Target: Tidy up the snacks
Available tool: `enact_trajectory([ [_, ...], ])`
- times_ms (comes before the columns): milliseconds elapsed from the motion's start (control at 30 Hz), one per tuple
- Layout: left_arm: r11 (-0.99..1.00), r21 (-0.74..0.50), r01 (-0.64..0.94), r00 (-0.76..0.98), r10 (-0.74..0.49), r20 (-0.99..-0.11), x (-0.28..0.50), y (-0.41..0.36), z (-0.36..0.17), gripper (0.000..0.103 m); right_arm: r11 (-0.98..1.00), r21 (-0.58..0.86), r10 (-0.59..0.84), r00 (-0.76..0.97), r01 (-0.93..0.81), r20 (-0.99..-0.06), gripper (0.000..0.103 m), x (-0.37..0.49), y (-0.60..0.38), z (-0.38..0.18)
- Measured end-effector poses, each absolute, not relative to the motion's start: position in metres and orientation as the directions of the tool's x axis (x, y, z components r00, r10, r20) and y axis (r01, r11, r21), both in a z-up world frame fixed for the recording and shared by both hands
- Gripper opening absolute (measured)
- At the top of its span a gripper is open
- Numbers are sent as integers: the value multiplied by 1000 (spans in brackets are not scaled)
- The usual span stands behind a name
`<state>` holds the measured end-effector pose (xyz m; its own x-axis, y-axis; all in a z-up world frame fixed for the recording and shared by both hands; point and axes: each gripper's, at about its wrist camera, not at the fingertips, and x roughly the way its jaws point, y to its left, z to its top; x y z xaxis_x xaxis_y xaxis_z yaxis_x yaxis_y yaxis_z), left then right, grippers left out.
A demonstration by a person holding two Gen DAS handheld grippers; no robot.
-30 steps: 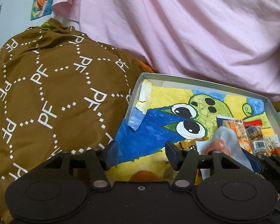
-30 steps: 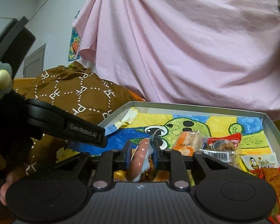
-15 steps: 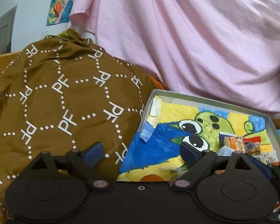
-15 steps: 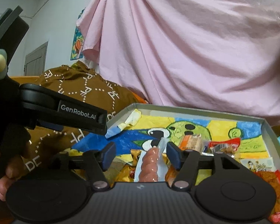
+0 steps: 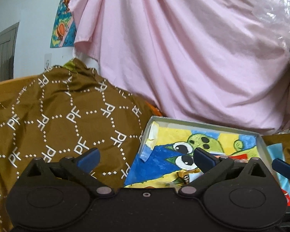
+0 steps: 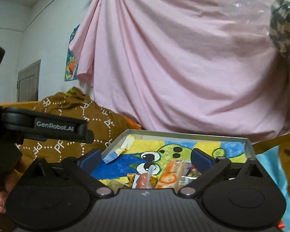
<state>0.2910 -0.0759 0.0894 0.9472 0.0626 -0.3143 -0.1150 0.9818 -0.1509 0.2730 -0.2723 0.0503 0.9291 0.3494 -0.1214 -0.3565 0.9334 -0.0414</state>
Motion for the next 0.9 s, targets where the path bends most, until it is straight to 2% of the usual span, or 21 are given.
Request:
enact_trajectory([
  [333,983,-152,-101,960,56,-276,250,-82,119,102,955,-2,296,952,-297,-82,103,233,-295,73],
  [667,985,-142,-100,960,58,-275,207,-91,117,102,971,69,232,969,-227,-83,103,194,-322,75],
  [900,981,-158,-115,963,71,-259,177,-96,110,102,980,94,182,982,-176,-51,103,165,-333,75],
])
